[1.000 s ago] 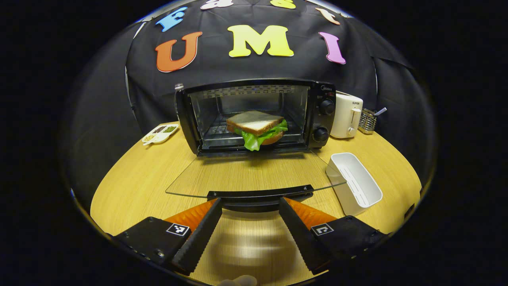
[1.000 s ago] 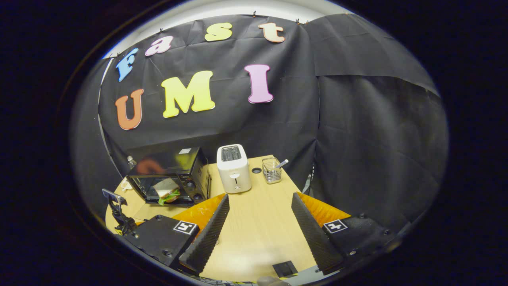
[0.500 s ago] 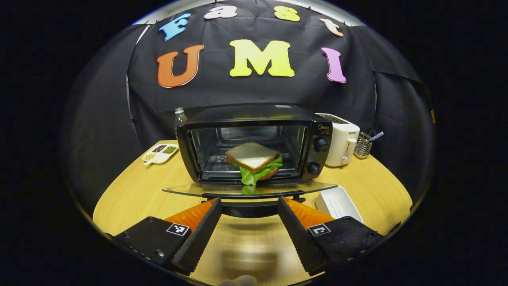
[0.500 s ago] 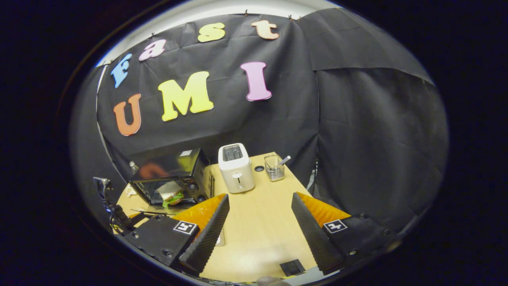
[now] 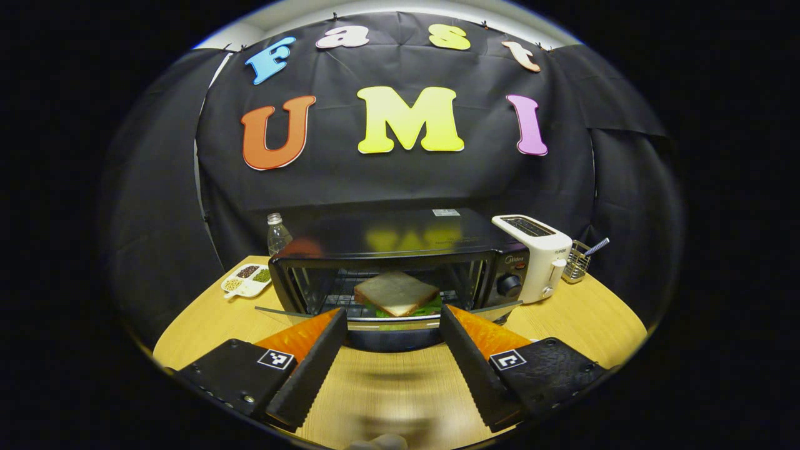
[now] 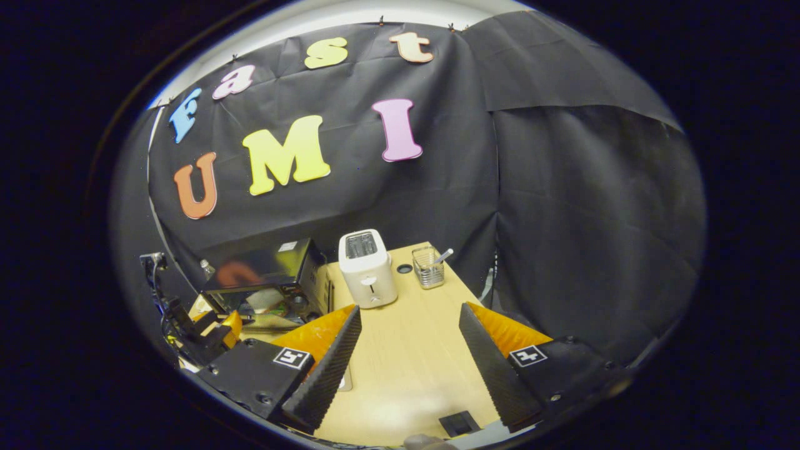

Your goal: Open the electric oven with the left hand, put the food in, and close the electric oven.

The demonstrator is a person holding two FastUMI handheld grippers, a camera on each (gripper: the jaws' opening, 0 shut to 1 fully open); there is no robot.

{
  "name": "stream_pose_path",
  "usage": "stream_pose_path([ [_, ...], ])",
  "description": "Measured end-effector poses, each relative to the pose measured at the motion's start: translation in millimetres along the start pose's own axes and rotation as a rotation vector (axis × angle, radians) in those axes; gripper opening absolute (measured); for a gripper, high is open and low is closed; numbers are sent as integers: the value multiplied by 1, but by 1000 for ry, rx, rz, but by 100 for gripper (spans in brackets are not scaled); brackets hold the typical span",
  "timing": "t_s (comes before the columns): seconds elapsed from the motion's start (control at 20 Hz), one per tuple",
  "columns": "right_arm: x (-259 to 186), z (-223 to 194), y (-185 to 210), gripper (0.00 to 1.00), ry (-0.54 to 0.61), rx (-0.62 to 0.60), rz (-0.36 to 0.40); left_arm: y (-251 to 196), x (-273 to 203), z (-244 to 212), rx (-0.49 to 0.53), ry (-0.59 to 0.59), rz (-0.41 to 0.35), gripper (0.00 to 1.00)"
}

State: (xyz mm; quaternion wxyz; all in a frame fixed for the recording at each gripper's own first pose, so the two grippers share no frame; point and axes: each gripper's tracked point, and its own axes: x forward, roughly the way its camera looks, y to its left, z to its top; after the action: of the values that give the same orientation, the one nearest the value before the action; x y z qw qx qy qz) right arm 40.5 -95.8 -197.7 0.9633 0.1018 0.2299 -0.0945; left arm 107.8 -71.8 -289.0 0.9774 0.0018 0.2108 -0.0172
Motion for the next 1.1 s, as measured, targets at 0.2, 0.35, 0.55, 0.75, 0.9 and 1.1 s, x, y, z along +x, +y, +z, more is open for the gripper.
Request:
stream_pose_path([
  [0.2,4,3,2,100,4,1,1,2,23,20,-5,-26,13,98],
  [0.35,8,6,1,100,2,-2,1,4,39,30,-3,-32,16,98],
  [0.55,9,9,-1,100,1,-7,-6,9,51,38,2,-40,24,97],
  [0.75,7,16,4,100,-14,-20,-1,11,43,45,4,-45,32,95],
  [0.9,-2,32,23,100,-57,-40,32,19,19,66,-2,-88,32,96],
  [1.1,-12,62,60,100,-144,-91,90,42,-31,93,-10,-166,50,95],
])
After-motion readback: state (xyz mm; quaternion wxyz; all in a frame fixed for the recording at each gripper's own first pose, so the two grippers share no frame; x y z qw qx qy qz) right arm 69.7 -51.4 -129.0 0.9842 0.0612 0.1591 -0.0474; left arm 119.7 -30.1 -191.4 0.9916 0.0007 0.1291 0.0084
